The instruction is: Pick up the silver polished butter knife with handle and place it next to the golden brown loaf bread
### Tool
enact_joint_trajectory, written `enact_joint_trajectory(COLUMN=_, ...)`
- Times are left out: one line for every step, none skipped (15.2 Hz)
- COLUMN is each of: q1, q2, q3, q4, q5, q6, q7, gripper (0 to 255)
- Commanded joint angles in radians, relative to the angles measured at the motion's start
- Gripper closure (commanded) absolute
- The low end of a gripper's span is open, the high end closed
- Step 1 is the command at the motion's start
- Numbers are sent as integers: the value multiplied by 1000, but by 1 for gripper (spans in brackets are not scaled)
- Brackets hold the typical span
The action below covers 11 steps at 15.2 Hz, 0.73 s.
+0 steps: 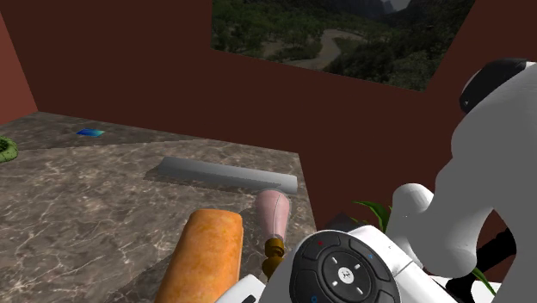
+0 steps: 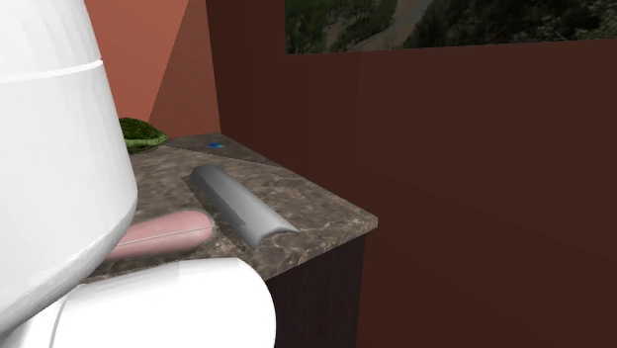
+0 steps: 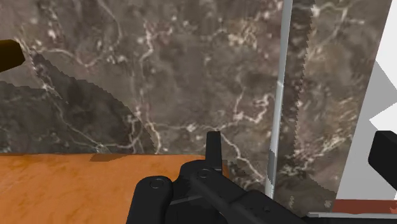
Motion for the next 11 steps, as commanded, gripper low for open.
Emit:
enact_joint_trajectory(q1=7, q2=-43, q3=-12, q4=23, q5=36, q6=-56, q7=-26, gripper=0)
enact_joint_trajectory(q1=12, q2=-68, q3=-21, q4=39, q5=54, q6=-92, q7=-40, gripper=0)
enact_joint_trajectory(q1=15, q2=-86, q3=-29, q4=53, q5=65, q6=-121, q7=-49, gripper=0)
enact_joint_trajectory(q1=16, q2=-86, q3=-30, q4=53, q5=65, q6=-121, q7=-49, gripper=0)
enact_joint_trajectory(q1=16, q2=-86, q3=-30, q4=53, q5=65, q6=-121, q7=-49, gripper=0)
enact_joint_trajectory(q1=16, q2=-86, q3=-30, q4=53, q5=65, q6=-121, q7=-49, gripper=0)
enact_joint_trajectory(q1=16, q2=-86, q3=-30, q4=53, q5=65, q6=-121, q7=-49, gripper=0)
enact_joint_trajectory(q1=16, q2=-86, q3=-30, q4=53, q5=65, q6=-121, q7=-49, gripper=0)
enact_joint_trajectory(q1=16, q2=-86, q3=-30, q4=53, q5=65, q6=-121, q7=-49, gripper=0)
enact_joint_trajectory(q1=16, q2=-86, q3=-30, q4=53, q5=65, q6=-121, q7=-49, gripper=0)
enact_joint_trajectory(q1=16, q2=-86, q3=-30, q4=53, q5=65, q6=-121, q7=-49, gripper=0)
